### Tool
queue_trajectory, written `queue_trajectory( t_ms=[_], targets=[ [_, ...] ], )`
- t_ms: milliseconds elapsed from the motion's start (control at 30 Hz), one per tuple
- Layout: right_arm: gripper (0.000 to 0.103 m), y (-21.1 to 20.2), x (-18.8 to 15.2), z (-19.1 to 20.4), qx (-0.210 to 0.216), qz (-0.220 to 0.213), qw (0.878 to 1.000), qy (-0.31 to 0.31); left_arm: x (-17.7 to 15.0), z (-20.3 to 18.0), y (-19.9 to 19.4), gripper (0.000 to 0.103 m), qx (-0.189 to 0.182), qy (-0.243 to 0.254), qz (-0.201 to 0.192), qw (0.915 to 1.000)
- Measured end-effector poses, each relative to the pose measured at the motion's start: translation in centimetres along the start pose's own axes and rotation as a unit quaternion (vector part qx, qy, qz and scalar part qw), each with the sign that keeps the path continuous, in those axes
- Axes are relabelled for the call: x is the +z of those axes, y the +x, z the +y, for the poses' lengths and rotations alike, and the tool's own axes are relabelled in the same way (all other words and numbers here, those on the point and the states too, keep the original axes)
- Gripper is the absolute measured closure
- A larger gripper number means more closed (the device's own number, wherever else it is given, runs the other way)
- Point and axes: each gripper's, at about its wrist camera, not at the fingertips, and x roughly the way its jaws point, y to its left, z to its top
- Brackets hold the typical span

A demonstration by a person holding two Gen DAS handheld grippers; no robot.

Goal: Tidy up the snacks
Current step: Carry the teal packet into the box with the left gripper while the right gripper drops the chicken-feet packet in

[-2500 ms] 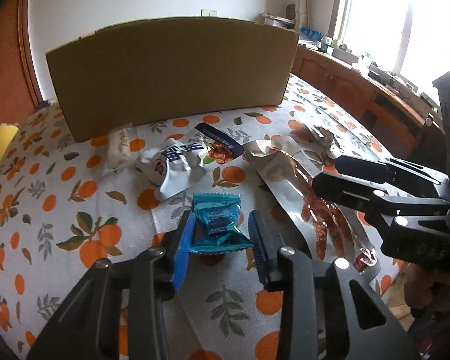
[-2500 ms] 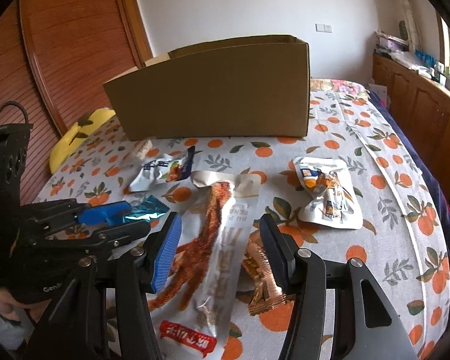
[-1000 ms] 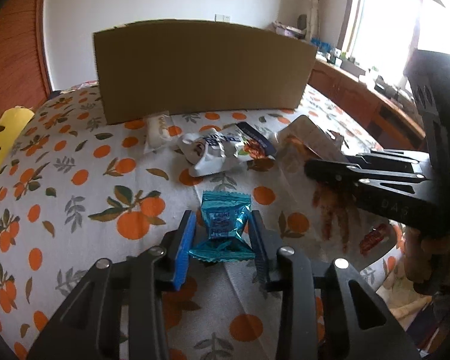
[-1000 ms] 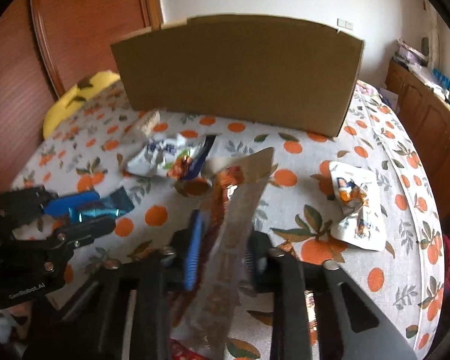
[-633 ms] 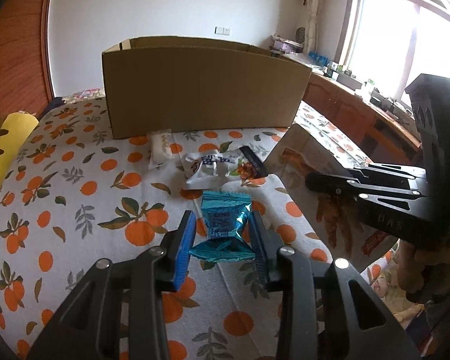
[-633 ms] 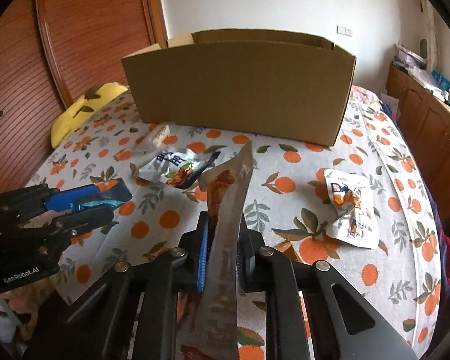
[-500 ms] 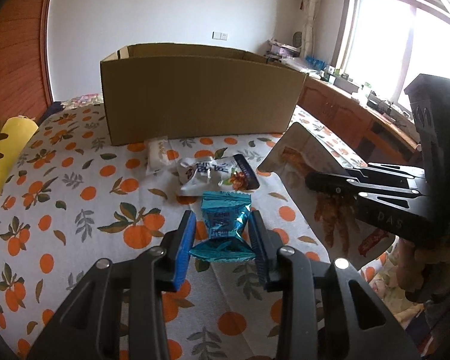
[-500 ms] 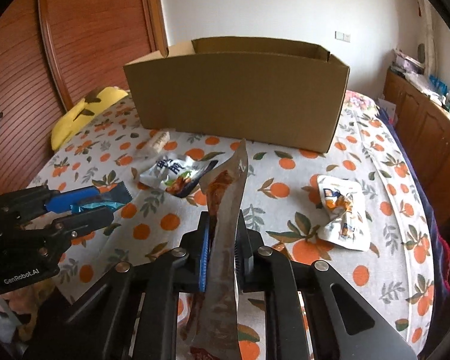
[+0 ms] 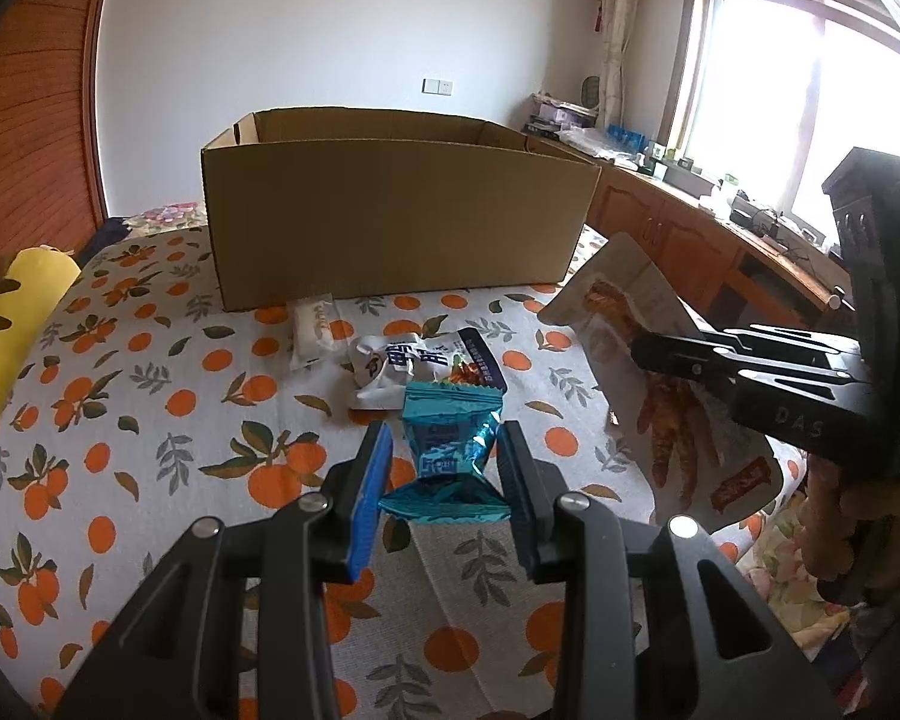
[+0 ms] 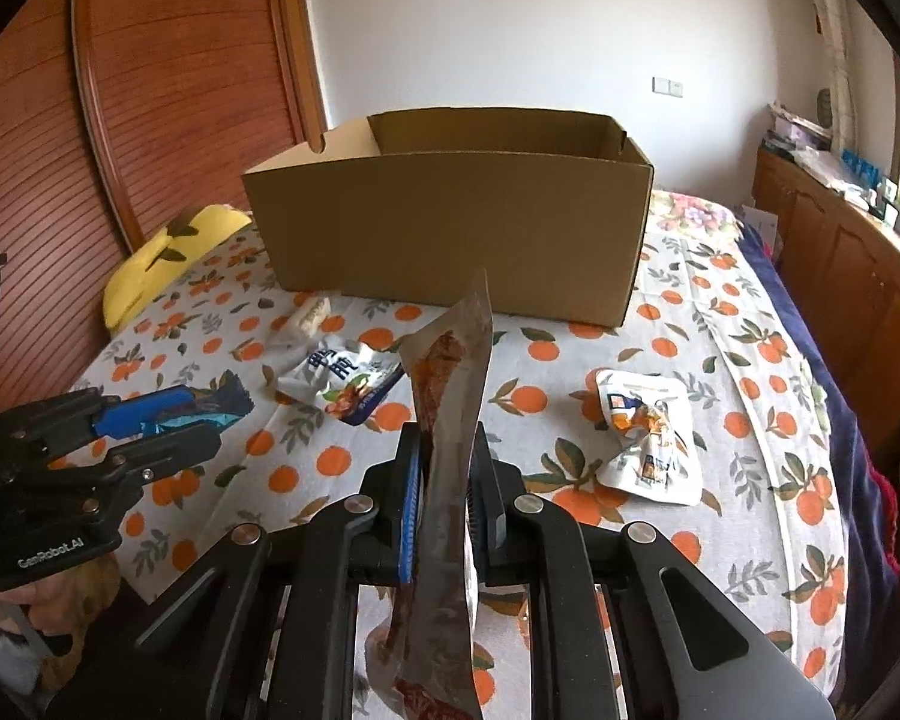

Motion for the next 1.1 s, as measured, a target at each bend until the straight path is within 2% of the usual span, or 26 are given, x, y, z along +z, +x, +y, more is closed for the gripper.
queue_trajectory(
  t_ms=[233, 833, 1100],
  targets=[
    [0.092, -1.0, -0.4, 0.0, 0.000, -0.010, 1.000, 0.007, -0.1, 0.0, 0.0, 0.069, -0.001, -0.003, 0.001, 1.0000],
    [0.094, -4.4, 1.2, 1.4, -0.007, -0.058, 0.998, -0.019, 1.1, -1.0, -2.4, 0.069, -0.003, 0.005, -0.038, 0.9993],
    [0.094, -5.7, 2.6, 2.0, -0.005, -0.077, 0.996, -0.037, 3.4, -0.8, -3.7, 0.069, -0.003, 0.014, -0.058, 0.9982]
  ],
)
